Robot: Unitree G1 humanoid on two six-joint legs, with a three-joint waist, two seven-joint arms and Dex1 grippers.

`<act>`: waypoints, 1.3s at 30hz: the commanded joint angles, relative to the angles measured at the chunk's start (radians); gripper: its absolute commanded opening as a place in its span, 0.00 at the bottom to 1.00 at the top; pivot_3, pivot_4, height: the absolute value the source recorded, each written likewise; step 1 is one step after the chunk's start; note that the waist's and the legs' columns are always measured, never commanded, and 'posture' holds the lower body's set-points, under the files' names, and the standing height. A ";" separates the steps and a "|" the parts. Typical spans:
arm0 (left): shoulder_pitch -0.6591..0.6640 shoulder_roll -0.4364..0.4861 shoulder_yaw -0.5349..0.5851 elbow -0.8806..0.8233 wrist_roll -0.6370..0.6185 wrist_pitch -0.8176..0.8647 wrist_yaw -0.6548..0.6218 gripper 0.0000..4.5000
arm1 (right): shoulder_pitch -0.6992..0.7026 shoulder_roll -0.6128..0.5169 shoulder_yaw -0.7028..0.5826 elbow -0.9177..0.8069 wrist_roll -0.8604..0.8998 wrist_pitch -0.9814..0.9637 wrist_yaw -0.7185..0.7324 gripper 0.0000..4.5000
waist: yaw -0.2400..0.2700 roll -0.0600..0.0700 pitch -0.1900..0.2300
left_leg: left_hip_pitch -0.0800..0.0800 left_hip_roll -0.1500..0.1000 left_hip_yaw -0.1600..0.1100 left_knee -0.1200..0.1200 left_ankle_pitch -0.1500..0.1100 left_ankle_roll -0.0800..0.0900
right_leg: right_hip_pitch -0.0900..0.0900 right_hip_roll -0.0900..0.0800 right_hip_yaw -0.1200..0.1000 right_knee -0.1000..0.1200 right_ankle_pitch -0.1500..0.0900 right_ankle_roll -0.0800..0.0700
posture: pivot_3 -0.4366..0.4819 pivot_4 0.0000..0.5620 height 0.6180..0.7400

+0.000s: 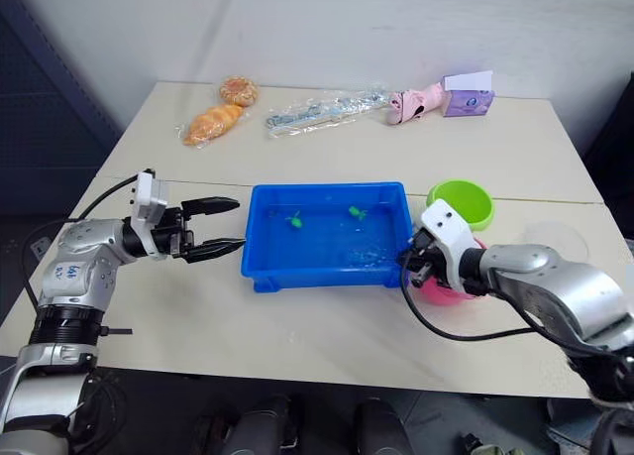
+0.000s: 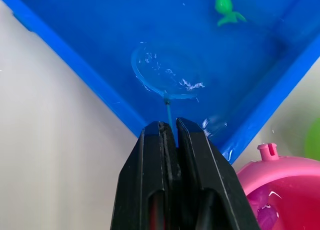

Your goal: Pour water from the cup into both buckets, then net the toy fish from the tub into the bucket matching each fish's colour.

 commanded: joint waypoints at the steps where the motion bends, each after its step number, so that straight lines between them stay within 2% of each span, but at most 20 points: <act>1: 0.001 0.014 0.021 -0.042 -0.012 0.005 0.003 0.99 | -0.073 0.087 0.007 0.113 -0.086 0.003 -0.022 0.00 | 0.000 0.000 0.000 | 0.000 0.000 0.000 0.000 0.000 0.000 | 0.000 0.000 0.000 0.000 0.000 0.000 | 0.48 0.27 1.00; 7: 0.016 0.013 0.020 -0.069 -0.011 0.020 0.014 0.99 | -0.131 0.164 0.040 0.195 -0.230 -0.084 0.002 0.00 | 0.001 0.000 0.000 | -0.001 -0.001 0.000 -0.001 0.000 0.000 | -0.001 0.000 0.000 0.001 0.000 0.000 | 0.48 0.27 1.00; 15: 0.034 0.005 0.012 -0.081 -0.007 0.018 0.013 0.99 | -0.124 0.230 0.037 0.219 -0.390 -0.230 0.024 0.00 | 0.001 0.000 0.000 | -0.001 -0.001 0.001 -0.001 0.000 0.000 | -0.002 0.000 0.000 0.003 0.000 0.000 | 0.48 0.27 1.00; 23: 0.024 -0.003 0.004 -0.057 0.000 -0.001 0.006 0.99 | -0.050 0.213 0.005 0.118 -0.420 -0.313 0.130 0.00 | -0.002 0.000 0.000 | -0.001 -0.001 0.001 -0.002 0.000 0.000 | -0.002 0.000 0.000 0.003 0.000 0.000 | 0.48 0.27 1.00; 31: -0.005 -0.018 -0.012 -0.053 0.002 0.001 0.011 0.99 | 0.088 0.161 -0.128 -0.064 -0.371 -0.282 0.170 0.00 | 0.005 0.000 0.000 | -0.001 -0.001 0.001 -0.002 0.000 0.000 | -0.001 0.000 0.000 0.003 0.000 0.000 | 0.48 0.27 1.00; 36: -0.024 -0.034 -0.022 -0.056 0.003 0.006 0.008 0.99 | 0.190 0.122 -0.254 -0.195 -0.329 -0.274 0.188 0.00 | 0.007 0.000 0.000 | -0.001 -0.001 0.000 -0.002 0.000 0.000 | -0.001 0.000 0.000 0.002 0.000 0.000 | 0.48 0.27 1.00; 39: -0.036 -0.046 -0.030 -0.056 0.001 0.007 0.001 0.99 | 0.281 0.105 -0.378 -0.275 -0.322 -0.327 0.205 0.00 | 0.007 0.000 0.000 | -0.001 -0.001 0.000 -0.002 0.000 0.000 | 0.000 0.000 0.000 0.001 0.000 0.000 | 0.48 0.27 1.00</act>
